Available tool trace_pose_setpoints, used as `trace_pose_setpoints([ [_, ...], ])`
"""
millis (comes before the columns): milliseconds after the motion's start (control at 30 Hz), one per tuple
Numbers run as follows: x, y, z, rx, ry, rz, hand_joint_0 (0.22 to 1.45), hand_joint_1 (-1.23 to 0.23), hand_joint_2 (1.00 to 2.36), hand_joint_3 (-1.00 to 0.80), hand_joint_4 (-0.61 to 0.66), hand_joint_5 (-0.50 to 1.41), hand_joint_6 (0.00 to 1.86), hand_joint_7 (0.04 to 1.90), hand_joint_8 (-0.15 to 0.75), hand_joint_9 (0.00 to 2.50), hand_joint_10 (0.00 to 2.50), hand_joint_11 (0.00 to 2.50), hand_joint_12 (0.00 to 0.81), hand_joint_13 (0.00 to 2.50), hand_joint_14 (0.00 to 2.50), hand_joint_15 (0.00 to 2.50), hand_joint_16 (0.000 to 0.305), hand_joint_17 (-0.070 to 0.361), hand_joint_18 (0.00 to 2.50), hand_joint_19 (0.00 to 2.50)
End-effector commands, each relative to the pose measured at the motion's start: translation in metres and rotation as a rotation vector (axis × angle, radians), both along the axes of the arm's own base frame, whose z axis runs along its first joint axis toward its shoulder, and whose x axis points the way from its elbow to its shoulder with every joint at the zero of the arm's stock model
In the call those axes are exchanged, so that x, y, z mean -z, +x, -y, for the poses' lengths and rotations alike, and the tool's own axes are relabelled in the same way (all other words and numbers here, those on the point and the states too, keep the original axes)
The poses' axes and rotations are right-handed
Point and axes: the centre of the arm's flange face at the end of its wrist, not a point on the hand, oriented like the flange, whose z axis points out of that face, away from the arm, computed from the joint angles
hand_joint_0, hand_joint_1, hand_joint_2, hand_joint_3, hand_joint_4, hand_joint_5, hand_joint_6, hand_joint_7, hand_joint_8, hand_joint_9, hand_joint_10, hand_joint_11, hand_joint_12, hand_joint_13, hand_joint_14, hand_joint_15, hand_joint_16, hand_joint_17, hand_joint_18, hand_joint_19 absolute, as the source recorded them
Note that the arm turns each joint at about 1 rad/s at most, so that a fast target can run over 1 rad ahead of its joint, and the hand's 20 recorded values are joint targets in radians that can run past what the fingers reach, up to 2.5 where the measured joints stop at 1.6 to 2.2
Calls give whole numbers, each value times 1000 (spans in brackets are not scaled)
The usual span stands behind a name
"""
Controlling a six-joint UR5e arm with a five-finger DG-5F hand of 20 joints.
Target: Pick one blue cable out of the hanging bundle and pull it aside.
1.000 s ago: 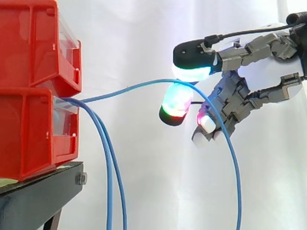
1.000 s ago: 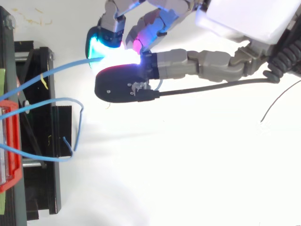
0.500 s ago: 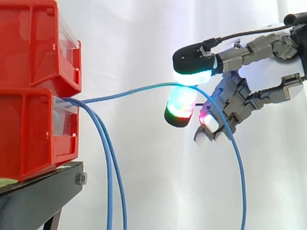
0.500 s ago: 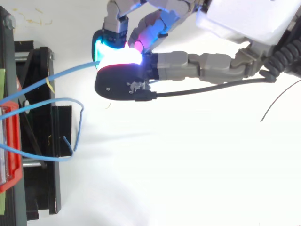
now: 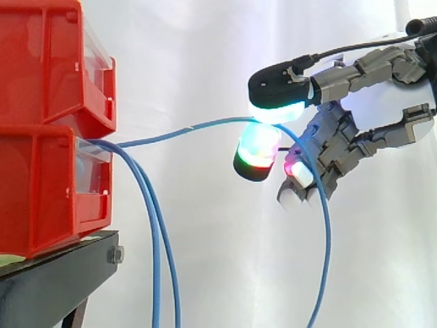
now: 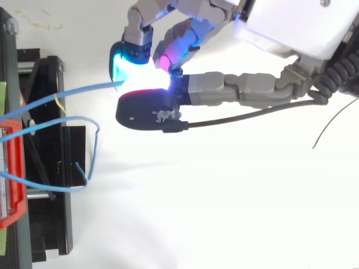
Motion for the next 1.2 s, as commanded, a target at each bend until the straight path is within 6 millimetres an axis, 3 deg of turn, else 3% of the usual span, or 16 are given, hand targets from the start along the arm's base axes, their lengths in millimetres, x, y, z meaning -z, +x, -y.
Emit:
trace_pose_setpoints([
  [0,1,-1,0,1,6,-5,596,-759,1023,-114,-20,-153,948,840,274,1048,23,795,349,808,22,588,44,100,670,677],
  [267,2,-3,-3,6,48,-5,636,-793,1020,-157,-73,-163,960,877,262,1025,22,811,343,805,21,601,44,98,656,666],
  [700,3,-5,-4,0,95,-9,707,-811,1006,-413,-118,-177,959,877,246,963,22,806,334,764,22,588,43,97,608,637],
  [1167,3,-5,-4,1,100,-6,707,-804,1007,-405,-166,-179,962,894,240,969,19,813,333,769,20,599,43,96,610,653],
])
